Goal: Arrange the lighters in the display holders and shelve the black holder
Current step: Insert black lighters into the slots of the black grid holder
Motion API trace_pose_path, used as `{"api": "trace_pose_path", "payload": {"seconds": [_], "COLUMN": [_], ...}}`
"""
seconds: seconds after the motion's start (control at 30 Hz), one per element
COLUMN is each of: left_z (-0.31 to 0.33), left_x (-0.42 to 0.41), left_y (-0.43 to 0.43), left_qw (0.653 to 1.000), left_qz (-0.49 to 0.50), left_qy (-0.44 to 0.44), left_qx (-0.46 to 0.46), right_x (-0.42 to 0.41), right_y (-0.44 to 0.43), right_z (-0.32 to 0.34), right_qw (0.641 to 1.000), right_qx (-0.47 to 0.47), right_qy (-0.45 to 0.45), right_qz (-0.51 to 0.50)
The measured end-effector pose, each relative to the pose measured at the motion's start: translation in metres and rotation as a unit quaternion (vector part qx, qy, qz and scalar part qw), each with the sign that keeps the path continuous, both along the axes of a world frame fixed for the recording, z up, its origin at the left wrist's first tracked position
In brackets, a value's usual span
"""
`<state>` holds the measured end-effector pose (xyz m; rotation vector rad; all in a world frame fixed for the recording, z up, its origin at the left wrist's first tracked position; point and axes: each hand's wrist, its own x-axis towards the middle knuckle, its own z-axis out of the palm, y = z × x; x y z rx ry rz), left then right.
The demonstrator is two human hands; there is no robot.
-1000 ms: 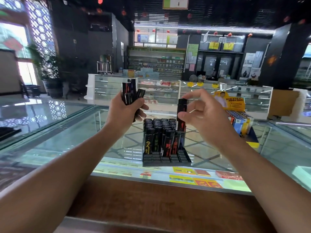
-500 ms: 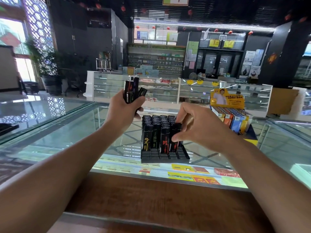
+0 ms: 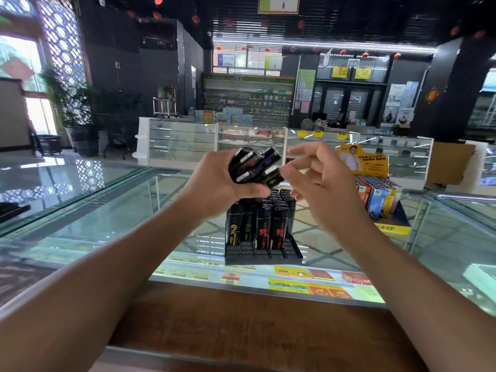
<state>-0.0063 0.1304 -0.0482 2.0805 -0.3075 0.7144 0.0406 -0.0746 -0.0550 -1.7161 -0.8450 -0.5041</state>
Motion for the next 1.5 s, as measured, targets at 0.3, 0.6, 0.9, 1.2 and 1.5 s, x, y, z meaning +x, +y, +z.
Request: {"api": "trace_pose_path", "payload": {"seconds": [0.3, 0.6, 0.9, 1.2, 1.5], "left_z": [-0.002, 0.003, -0.003, -0.007, -0.012], "left_x": [0.003, -0.002, 0.011, 0.018, 0.025], "left_y": [-0.001, 0.005, 0.012, 0.014, 0.022], "left_qw": [1.000, 0.982, 0.979, 0.970, 0.956], "left_qz": [0.013, -0.069, -0.074, -0.032, 0.010], "left_qy": [-0.008, -0.003, 0.010, 0.010, 0.039], "left_qx": [-0.013, -0.176, -0.188, -0.241, -0.290], "right_x": [0.004, 0.011, 0.003, -0.009, -0.028], "right_y": [-0.001, -0.001, 0.001, 0.001, 0.029], "right_z": [-0.002, -0.004, -0.007, 0.002, -0.008], "right_qw": [0.999, 1.000, 0.977, 0.980, 0.999], "right_qx": [-0.013, 0.000, -0.154, -0.118, -0.013], "right_qy": [-0.030, 0.012, -0.111, -0.131, 0.001], "right_qz": [-0.012, -0.005, -0.099, -0.090, 0.051]}}
